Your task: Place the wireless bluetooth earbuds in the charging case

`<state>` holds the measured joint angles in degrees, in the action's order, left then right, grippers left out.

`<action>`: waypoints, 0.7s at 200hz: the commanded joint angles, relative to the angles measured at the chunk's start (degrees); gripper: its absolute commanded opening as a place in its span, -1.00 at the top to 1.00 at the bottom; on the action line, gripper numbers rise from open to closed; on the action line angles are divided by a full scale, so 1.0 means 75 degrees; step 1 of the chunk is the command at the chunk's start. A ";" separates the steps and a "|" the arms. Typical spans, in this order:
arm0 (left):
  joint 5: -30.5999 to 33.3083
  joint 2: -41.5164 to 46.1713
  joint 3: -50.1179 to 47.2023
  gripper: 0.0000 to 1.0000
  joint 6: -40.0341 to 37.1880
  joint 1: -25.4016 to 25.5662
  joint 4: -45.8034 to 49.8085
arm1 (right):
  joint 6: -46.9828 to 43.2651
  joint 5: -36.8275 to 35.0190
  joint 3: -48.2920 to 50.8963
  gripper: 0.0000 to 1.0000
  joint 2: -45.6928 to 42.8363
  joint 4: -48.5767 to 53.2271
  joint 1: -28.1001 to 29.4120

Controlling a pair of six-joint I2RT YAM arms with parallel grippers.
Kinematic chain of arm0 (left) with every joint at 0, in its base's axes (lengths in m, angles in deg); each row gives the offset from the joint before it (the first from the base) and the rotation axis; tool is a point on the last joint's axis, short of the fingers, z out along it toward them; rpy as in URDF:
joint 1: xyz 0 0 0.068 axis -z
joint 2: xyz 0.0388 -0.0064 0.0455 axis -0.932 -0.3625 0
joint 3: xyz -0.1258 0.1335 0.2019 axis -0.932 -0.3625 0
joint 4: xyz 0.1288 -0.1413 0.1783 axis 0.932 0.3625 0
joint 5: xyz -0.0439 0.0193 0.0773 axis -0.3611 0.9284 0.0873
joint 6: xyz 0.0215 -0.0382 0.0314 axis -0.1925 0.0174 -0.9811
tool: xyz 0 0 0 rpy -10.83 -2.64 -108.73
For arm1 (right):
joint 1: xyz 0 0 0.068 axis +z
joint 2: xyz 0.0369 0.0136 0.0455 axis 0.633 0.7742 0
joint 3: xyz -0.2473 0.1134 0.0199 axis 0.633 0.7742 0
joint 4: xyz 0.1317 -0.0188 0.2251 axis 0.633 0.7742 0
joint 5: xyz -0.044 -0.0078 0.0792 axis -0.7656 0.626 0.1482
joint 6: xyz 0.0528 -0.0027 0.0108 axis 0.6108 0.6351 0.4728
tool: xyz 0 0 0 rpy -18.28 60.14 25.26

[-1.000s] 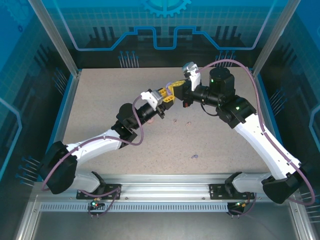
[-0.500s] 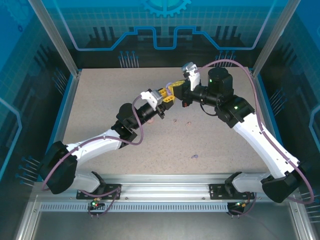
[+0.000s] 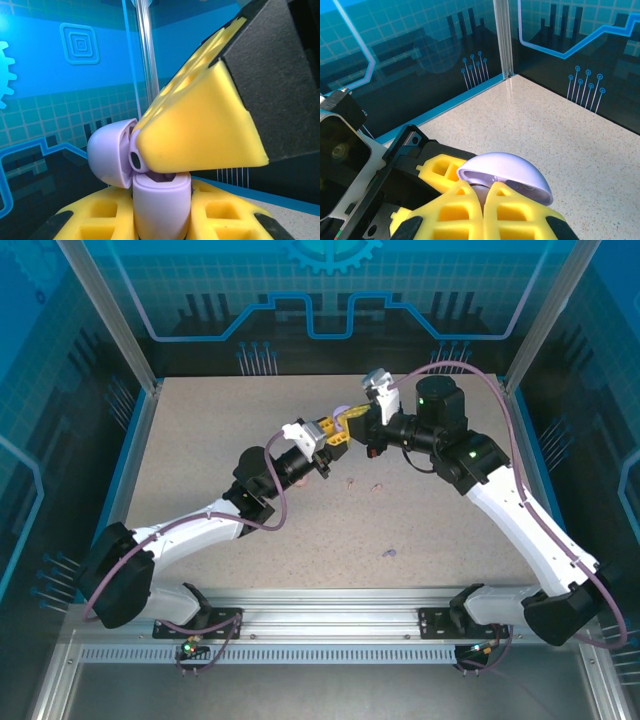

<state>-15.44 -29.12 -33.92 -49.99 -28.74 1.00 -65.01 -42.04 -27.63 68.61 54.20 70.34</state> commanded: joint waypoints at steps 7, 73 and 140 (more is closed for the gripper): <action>-0.0055 0.0178 0.0317 1.00 0.0023 0.0031 -0.0357 | -0.0308 0.0387 -0.0239 0.91 0.0170 0.0588 -0.0072; 0.0044 0.0130 0.0324 1.00 0.0028 0.0033 -0.0187 | 0.0327 0.0065 -0.0532 0.17 0.0005 0.0345 -0.0078; 0.0325 0.0054 0.0180 1.00 0.0007 0.0021 -0.0149 | 0.1637 -0.0031 -0.0906 -0.43 -0.0529 0.0261 -0.0100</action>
<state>-14.74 -29.12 -33.57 -49.97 -28.74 1.41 -58.67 -41.45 -32.11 68.21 56.47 70.21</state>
